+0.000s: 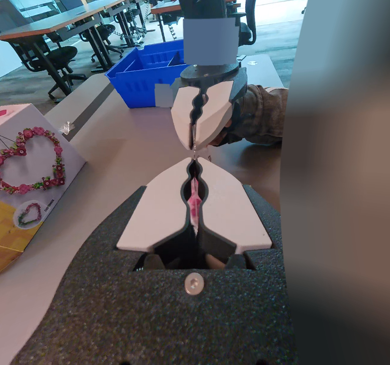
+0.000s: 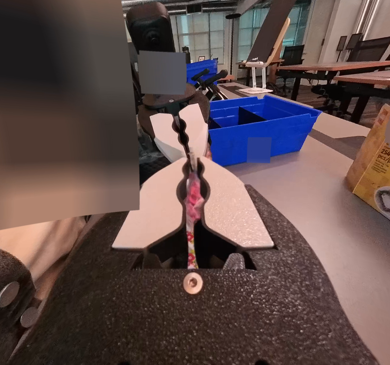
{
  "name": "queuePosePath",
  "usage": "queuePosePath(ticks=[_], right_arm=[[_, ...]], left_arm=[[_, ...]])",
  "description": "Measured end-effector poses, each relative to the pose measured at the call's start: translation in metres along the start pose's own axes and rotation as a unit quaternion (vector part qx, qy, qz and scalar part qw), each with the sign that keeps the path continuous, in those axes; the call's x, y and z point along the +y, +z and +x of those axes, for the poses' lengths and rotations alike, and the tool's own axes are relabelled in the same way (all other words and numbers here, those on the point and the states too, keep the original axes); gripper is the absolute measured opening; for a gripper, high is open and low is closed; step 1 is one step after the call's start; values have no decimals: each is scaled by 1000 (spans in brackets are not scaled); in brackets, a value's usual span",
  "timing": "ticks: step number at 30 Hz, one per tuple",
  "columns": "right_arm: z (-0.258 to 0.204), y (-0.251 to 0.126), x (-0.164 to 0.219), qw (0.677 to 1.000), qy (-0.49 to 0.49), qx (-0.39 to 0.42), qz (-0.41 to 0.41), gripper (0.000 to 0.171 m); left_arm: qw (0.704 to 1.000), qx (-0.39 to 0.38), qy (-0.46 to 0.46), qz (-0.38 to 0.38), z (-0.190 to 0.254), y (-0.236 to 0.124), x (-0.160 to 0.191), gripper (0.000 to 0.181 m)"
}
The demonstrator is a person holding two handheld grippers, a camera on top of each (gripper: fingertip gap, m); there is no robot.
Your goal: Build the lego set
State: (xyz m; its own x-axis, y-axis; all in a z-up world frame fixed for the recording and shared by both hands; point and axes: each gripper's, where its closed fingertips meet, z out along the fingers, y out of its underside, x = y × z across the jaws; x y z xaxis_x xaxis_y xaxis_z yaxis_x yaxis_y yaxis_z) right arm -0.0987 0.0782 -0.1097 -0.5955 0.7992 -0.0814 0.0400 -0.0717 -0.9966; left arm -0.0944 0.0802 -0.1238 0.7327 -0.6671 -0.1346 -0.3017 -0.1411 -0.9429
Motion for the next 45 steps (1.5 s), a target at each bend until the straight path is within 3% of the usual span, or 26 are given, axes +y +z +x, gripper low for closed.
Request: queuePosePath(ticks=[1, 4, 9, 14, 16, 18, 22, 26, 32, 37, 41, 45], right_arm=[[-1, 0, -3, 1000, 0, 0, 9, 16], [-3, 2, 1, 1000, -8, -1, -7, 17], [-5, 6, 9, 998, -47, 5, -31, 1], [-4, 6, 13, 997, -60, 10, -49, 0], [-2, 7, 12, 997, -63, 22, -48, 10], [-5, 6, 14, 996, -72, 14, -55, 0], [-3, 7, 17, 995, -72, 16, -66, 0], [-5, 9, 21, 995, -69, 10, -78, 0], [-2, 7, 21, 995, -51, 13, -83, 0], [-1, 7, 19, 997, -33, 14, -71, 0], [12, 8, 10, 996, 77, 31, -24, 0], [24, 8, 13, 982, 181, 48, 1, 0]], left_arm=[[1000, 0, 3, -8, 0, 0, 2, 0], [999, 0, 16, -32, 2, 2, 8, 0], [999, 5, 16, -42, 4, 4, 12, 0], [998, 3, 24, -57, 4, 4, 15, 0], [998, 5, 23, -57, 5, 4, 16, 0], [998, 5, 23, -54, 5, 4, 14, 0], [998, 6, 27, -60, 5, 4, 17, 0], [996, -13, 56, -66, 3, 5, 18, 15], [993, -23, 94, -72, 4, 8, 20, 0], [995, -27, 76, -60, 2, 8, 17, 0], [989, -92, 107, -50, -12, 7, 12, 0], [955, -195, 203, -91, -28, 7, 13, 0]])
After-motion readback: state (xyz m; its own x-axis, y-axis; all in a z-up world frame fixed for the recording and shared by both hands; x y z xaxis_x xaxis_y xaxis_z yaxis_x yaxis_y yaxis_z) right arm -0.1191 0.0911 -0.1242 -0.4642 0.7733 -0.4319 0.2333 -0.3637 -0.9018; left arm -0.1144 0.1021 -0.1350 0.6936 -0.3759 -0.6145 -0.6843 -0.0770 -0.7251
